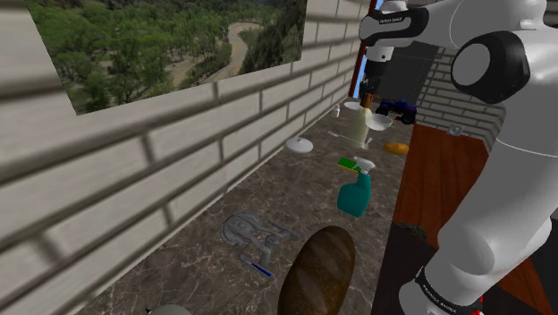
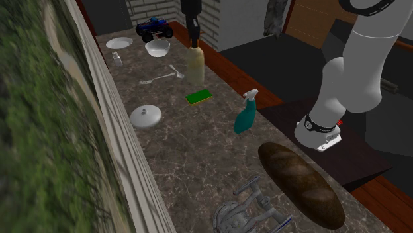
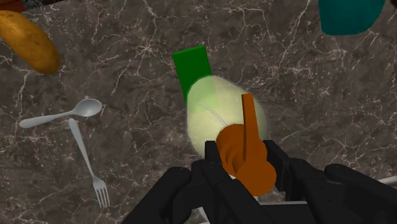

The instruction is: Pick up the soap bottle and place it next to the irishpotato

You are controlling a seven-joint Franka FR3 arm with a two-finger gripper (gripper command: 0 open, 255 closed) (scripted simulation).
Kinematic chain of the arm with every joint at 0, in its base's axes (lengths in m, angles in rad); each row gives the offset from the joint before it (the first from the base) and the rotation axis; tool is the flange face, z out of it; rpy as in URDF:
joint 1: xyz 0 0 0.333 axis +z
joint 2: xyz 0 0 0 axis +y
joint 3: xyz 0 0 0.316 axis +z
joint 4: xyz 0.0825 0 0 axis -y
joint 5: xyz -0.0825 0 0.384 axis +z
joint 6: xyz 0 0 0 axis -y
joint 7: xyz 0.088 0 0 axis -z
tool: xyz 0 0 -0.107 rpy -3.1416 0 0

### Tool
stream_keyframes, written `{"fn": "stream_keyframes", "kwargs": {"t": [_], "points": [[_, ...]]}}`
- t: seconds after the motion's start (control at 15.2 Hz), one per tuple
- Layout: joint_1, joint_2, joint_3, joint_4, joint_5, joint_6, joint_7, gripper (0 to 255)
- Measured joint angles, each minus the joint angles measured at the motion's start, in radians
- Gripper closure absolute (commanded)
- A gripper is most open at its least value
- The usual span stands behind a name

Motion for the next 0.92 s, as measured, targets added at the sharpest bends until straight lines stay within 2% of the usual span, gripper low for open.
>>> {"fn": "stream_keyframes", "kwargs": {"t": [0.66, 0.92], "points": [[-0.179, 0.182, -0.077, 0.236, 0.077, -0.067, -0.241, 255], [-0.269, 0.303, -0.089, 0.416, 0.124, -0.131, -0.318, 255]]}}
